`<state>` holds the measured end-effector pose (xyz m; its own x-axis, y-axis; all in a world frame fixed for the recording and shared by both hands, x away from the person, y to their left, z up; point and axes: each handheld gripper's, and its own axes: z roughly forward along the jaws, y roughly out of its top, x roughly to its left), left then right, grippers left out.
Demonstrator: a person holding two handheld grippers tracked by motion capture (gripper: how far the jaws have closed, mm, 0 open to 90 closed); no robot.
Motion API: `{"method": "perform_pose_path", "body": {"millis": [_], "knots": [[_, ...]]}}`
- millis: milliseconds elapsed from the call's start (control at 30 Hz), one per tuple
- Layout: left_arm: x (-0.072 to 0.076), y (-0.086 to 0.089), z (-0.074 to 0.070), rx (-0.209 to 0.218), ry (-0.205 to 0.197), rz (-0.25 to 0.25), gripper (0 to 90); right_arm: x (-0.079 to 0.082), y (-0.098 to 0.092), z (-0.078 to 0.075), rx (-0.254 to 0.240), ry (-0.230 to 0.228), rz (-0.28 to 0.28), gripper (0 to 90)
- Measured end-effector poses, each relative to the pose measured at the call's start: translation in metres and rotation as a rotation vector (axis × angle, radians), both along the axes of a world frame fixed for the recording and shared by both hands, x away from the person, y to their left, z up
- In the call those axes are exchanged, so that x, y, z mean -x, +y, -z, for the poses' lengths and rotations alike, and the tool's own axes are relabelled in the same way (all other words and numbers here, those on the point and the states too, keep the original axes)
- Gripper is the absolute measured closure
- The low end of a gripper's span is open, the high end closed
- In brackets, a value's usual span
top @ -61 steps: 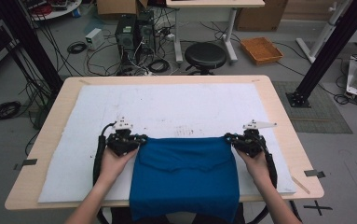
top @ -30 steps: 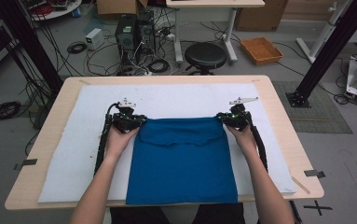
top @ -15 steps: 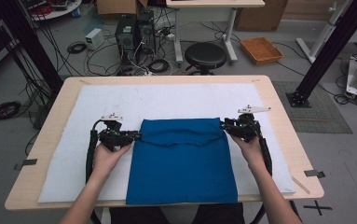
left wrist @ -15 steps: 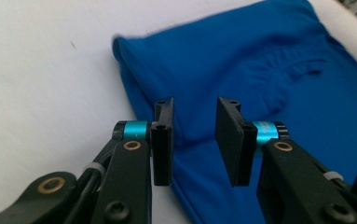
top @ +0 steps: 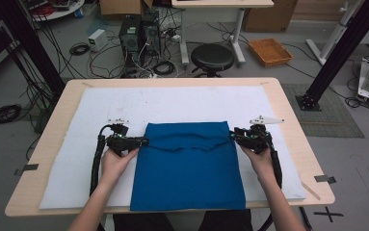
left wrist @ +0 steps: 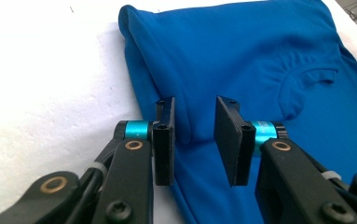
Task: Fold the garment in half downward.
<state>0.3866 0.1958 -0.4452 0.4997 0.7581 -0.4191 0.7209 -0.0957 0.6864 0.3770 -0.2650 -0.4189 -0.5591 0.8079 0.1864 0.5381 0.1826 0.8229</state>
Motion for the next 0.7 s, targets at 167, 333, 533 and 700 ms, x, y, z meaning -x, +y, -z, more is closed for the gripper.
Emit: {"method": "perform_pose_path", "body": {"millis": [167,333,533,700], "knots": [[-0.001,-0.004,-0.001,-0.016,-0.020,0.006,73.9,0.001,0.001,0.002,0.001,0.016,0.004,65.6],[-0.002,-0.009,-0.001,-0.045,-0.021,0.008,75.7,0.003,0.002,0.003,0.008,0.019,0.008,65.6],[0.000,-0.013,-0.002,-0.108,-0.035,-0.013,73.9,0.004,0.003,0.004,0.008,0.019,0.002,65.5],[0.001,-0.015,-0.001,-0.117,-0.039,-0.005,75.3,0.004,-0.001,0.004,-0.004,0.035,0.007,65.6]]}}
